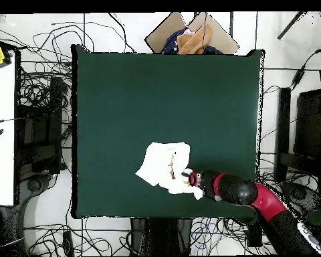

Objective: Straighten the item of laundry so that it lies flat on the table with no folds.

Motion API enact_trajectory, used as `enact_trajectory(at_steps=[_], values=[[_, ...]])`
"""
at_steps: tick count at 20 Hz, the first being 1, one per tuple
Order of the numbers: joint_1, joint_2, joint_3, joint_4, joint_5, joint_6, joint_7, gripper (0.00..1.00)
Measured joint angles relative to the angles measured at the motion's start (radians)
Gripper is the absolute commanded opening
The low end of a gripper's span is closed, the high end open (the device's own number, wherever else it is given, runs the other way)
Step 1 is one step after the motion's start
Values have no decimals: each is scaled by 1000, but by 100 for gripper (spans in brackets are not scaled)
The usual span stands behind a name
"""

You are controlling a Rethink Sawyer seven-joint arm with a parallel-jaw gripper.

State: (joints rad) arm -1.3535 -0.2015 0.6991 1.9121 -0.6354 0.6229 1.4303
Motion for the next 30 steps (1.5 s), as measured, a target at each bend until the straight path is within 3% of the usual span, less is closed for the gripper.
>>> enact_trajectory(at_steps=[5,15,16,23,27,30], values=[[-9,89,11,9,55,98,-112,100],[14,124,41,35,63,59,-115,100],[16,124,44,37,62,47,-115,0],[59,86,45,44,12,-122,-115,0],[182,-45,-23,43,-45,-266,-103,0],[350,-178,-145,30,-69,-410,-77,0]])
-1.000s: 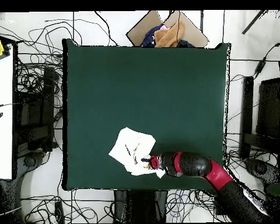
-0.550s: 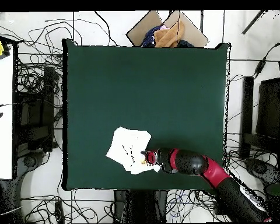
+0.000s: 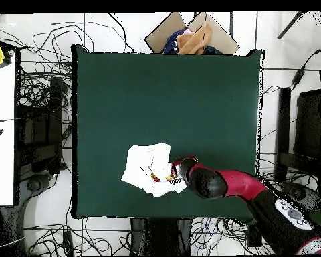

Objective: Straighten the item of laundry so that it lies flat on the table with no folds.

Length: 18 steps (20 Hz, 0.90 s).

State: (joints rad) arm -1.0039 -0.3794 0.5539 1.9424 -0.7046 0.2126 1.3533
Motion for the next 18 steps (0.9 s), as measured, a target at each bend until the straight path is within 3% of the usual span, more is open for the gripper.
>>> enact_trajectory(at_steps=[4,8,11,18], values=[[213,-100,-180,-30,22,-196,40,0],[336,-138,-300,-50,80,-344,59,0],[360,-151,-333,-53,114,-390,59,0],[220,-206,-303,-9,193,-260,59,0]])
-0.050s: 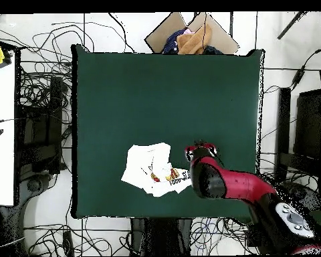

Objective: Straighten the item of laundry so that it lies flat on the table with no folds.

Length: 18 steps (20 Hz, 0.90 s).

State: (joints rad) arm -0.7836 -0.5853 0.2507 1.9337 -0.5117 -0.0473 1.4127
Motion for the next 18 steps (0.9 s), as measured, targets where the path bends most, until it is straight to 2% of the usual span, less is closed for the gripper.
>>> enact_trajectory(at_steps=[1,2,5,9,13,18], values=[[-21,-10,3,11,9,30,0,0],[-42,-20,7,22,18,60,0,100],[-123,-37,57,67,66,161,0,100],[-251,-17,181,152,165,306,0,100],[-307,18,257,204,211,355,0,100],[-329,71,331,263,218,335,0,100]])
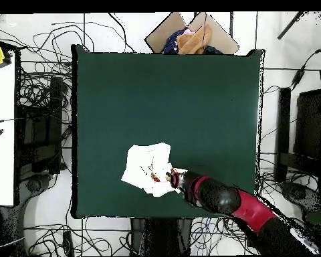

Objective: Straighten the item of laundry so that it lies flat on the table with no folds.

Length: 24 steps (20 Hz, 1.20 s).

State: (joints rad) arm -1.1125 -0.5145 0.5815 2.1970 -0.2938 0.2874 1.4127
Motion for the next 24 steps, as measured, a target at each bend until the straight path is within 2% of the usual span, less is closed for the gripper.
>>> enact_trajectory(at_steps=[3,5,10,15,19,24], values=[[15,11,7,22,-7,-63,0,100],[42,16,3,24,-25,-147,0,100],[174,23,-57,14,-65,-511,0,100],[289,41,-129,-6,-64,-797,0,100],[313,56,-157,-11,-63,-810,0,100],[319,83,-203,-21,-47,-668,0,100]])
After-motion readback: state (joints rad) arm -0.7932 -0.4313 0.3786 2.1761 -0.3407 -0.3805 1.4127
